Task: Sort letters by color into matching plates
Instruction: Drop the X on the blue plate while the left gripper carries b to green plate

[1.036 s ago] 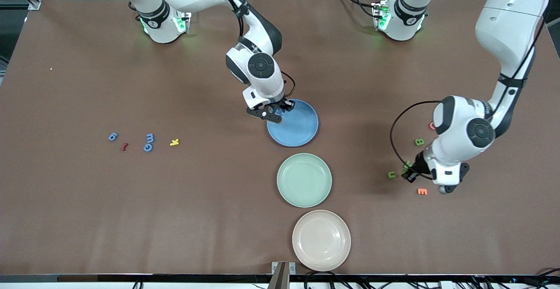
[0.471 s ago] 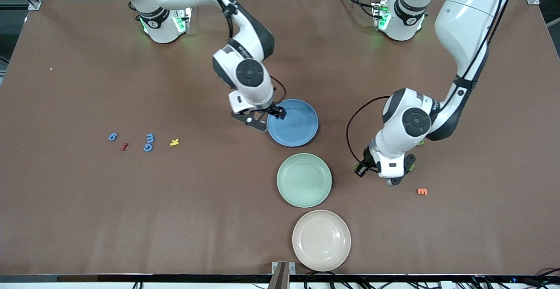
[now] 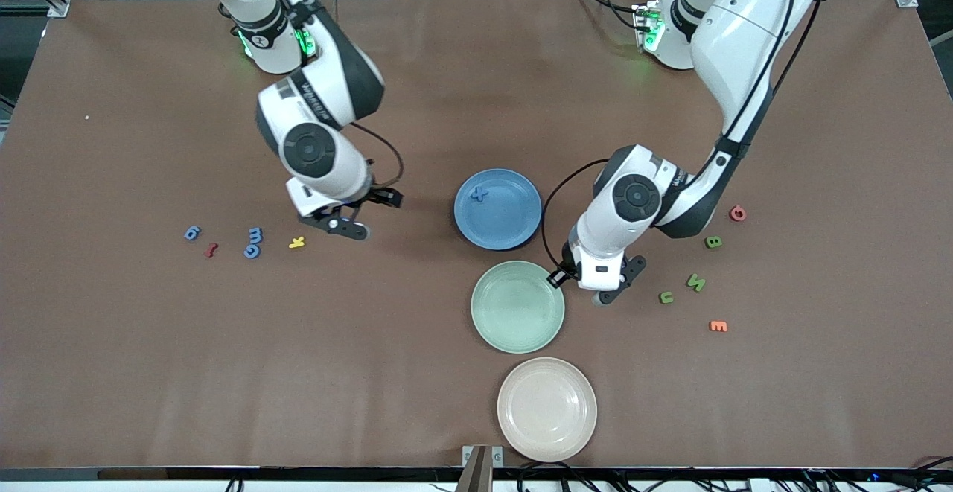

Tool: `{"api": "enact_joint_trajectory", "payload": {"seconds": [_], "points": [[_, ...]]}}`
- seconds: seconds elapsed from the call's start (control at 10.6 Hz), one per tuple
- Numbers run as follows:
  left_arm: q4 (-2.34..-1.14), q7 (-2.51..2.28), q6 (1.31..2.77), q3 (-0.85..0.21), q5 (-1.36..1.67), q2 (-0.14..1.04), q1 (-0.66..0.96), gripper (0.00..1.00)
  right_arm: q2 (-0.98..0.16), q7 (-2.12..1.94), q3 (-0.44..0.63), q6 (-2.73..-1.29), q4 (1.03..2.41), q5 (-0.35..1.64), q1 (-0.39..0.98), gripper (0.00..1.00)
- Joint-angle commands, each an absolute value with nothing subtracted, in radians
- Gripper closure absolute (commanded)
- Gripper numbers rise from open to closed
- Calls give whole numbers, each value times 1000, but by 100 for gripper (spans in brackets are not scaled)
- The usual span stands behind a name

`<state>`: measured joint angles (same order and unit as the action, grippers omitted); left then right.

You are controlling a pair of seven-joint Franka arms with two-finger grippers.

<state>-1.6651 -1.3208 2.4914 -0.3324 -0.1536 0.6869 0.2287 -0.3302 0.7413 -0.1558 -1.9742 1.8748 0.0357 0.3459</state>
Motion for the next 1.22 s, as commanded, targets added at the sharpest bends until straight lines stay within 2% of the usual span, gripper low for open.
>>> {"api": "enact_joint_trajectory", "payload": {"seconds": [0.0, 0.19, 0.28, 0.38, 0.47, 0.85, 1.13], "points": [[-1585, -1342, 2494, -308, -184, 742, 279, 100, -200, 478, -117, -2019, 2080, -30, 235, 0], [-1556, -1338, 2494, -281, -186, 761, 311, 100, -187, 315, -34, -2148, 2176, -54, 223, 0], [-1554, -1322, 2496, -255, -186, 765, 331, 74, -186, 232, -26, -2213, 2215, -55, 191, 0], [-1540, -1303, 2496, -233, -186, 775, 345, 32, -187, 134, -23, -2255, 2241, -61, 148, 0], [-1525, -1284, 2496, -221, -187, 782, 357, 0, -187, 44, -23, -2299, 2267, -72, 103, 0], [-1520, -1258, 2494, -215, -234, 775, 341, 0, -205, -186, 20, -2446, 2321, -74, 54, 1], [-1532, -1220, 2484, -215, -261, 772, 252, 0, -265, -298, 66, -2604, 2359, -72, 43, 15]]}}
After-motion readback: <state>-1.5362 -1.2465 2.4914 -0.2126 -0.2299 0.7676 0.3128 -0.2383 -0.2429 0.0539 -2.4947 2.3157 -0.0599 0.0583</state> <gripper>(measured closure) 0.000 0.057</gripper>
